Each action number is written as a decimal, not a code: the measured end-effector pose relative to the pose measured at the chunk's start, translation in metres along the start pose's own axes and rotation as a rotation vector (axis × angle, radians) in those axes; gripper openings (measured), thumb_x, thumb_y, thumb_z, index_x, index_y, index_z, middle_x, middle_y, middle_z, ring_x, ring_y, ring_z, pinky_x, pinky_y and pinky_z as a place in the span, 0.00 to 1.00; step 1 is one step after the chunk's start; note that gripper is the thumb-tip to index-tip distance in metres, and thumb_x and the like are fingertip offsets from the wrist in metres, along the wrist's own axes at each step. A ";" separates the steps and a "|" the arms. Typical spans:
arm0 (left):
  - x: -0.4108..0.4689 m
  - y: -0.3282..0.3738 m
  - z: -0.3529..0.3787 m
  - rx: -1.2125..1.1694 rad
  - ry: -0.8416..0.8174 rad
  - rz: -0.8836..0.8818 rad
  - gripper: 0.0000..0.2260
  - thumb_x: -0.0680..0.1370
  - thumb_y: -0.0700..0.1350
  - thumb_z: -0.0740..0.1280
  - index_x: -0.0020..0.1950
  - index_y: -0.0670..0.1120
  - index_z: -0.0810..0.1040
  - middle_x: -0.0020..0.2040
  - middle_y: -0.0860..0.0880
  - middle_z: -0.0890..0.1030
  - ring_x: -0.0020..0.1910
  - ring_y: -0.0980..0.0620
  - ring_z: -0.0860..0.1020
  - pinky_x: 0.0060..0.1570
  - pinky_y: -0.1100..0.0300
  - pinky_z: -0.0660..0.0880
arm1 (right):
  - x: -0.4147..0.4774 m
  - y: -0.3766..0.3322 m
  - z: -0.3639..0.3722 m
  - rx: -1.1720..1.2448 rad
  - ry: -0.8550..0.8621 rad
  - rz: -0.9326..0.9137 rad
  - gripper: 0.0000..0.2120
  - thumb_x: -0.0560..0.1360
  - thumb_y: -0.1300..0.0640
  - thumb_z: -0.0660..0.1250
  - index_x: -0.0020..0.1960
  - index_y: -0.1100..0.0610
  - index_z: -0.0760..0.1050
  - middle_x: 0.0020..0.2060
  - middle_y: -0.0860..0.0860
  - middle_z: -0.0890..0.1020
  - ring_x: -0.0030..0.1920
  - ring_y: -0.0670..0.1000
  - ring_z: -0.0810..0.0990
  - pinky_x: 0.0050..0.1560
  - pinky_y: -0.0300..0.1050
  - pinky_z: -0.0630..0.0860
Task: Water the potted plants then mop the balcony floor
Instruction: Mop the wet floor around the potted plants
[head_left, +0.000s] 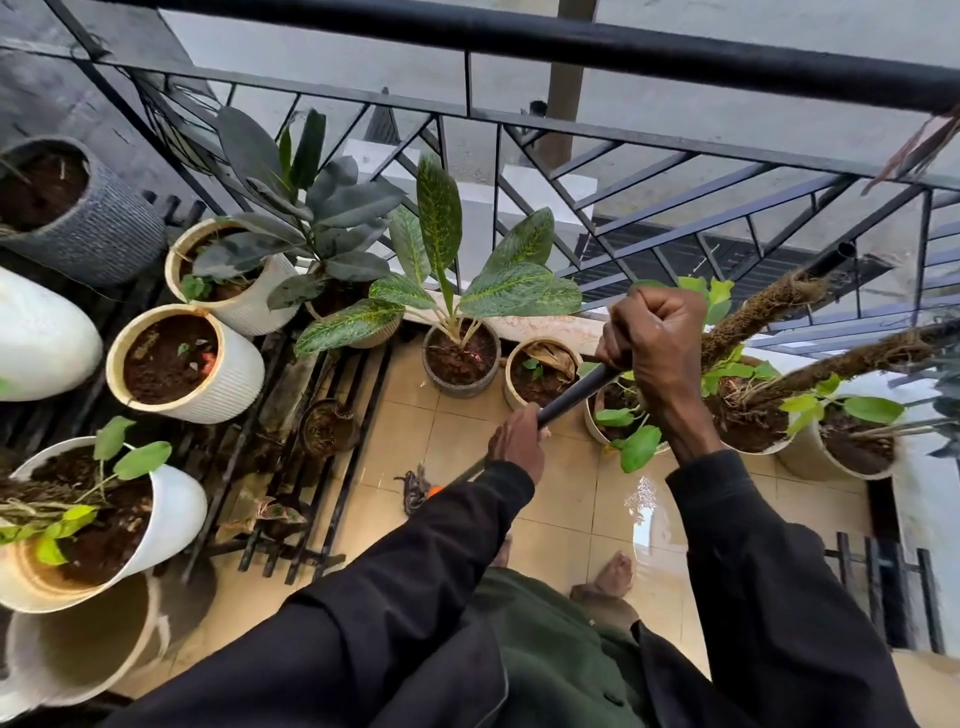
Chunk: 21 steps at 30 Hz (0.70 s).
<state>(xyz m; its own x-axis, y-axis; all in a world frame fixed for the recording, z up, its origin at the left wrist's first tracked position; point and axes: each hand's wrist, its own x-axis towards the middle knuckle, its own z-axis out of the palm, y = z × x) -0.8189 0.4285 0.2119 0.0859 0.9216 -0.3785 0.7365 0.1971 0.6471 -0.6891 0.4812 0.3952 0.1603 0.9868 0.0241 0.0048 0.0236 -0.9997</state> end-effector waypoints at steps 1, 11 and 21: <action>0.000 0.004 -0.002 -0.003 0.013 0.022 0.07 0.82 0.39 0.64 0.59 0.46 0.75 0.53 0.45 0.81 0.53 0.44 0.81 0.55 0.46 0.79 | 0.001 -0.005 -0.001 0.005 0.012 -0.022 0.21 0.75 0.68 0.63 0.26 0.53 0.69 0.20 0.45 0.68 0.20 0.49 0.68 0.24 0.41 0.72; 0.043 0.057 -0.016 -0.089 0.110 0.142 0.07 0.81 0.34 0.64 0.58 0.42 0.74 0.52 0.42 0.80 0.52 0.43 0.79 0.46 0.50 0.71 | 0.008 -0.026 -0.004 -0.071 0.132 -0.222 0.18 0.75 0.64 0.65 0.27 0.59 0.70 0.22 0.54 0.70 0.22 0.56 0.69 0.24 0.49 0.72; 0.081 0.047 0.000 -0.121 -0.080 0.072 0.03 0.81 0.38 0.65 0.52 0.44 0.73 0.47 0.44 0.78 0.50 0.41 0.78 0.46 0.52 0.71 | 0.008 0.011 -0.008 -0.233 0.175 -0.184 0.19 0.75 0.62 0.65 0.29 0.71 0.67 0.24 0.67 0.70 0.24 0.67 0.70 0.22 0.66 0.70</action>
<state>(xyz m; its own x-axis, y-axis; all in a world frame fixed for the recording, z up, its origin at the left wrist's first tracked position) -0.7772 0.5126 0.2120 0.1924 0.9062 -0.3764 0.6404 0.1747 0.7479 -0.6799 0.4881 0.3841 0.3029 0.9263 0.2241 0.2710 0.1417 -0.9521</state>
